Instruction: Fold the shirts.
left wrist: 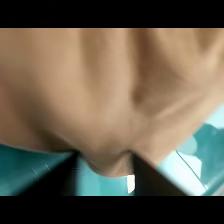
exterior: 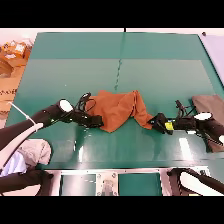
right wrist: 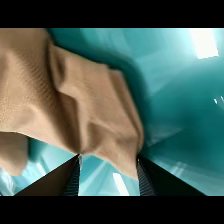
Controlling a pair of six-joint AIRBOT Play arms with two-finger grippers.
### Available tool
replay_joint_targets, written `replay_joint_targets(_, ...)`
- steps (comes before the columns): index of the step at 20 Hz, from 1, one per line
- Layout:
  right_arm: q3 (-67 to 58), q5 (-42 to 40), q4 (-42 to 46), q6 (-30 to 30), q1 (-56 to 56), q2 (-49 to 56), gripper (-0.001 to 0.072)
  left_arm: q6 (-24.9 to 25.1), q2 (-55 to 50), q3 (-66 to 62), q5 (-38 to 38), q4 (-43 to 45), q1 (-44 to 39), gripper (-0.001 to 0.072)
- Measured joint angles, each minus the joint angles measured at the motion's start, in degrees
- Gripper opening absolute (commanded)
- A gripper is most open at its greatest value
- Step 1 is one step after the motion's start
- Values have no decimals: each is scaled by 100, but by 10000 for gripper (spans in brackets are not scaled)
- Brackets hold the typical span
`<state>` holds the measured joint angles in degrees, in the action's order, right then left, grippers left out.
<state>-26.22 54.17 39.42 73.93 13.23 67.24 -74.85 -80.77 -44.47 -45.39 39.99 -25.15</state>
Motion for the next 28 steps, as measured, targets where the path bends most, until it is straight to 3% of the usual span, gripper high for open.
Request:
replay_joint_targets(1, 31, -184, -133, -81, -127, 13, 159, 17, -28, -2, 57, -39, -31, 26)
replay_joint_targets(2, 50, -326, -251, -168, -254, 26, 65, 24, -46, -28, 79, -61, -50, 25)
replay_joint_targets(3, 50, -446, -396, -271, -352, 28, 17, 26, -68, -83, 87, -66, -57, 24)
replay_joint_targets(7, -223, -518, -837, -625, -481, -7, 15, -46, 55, -673, -35, 376, -68, 23)
replay_joint_targets(12, -1703, 295, -960, -765, 111, -671, 15, -929, 1045, -2371, -866, 2640, -72, 24)
replay_joint_targets(16, -3648, 678, -1023, -684, 822, -1652, 16, -1270, 2044, -4293, -1333, 4081, -70, 24)
replay_joint_targets(23, -6349, 699, -1038, -308, 2094, -2719, 15, -1126, 2924, -6800, -1725, 4784, -76, 25)
replay_joint_targets(28, -6325, 702, -1032, -221, 2334, -2879, 16, -1062, 2924, -6793, -2356, 5305, -79, 25)
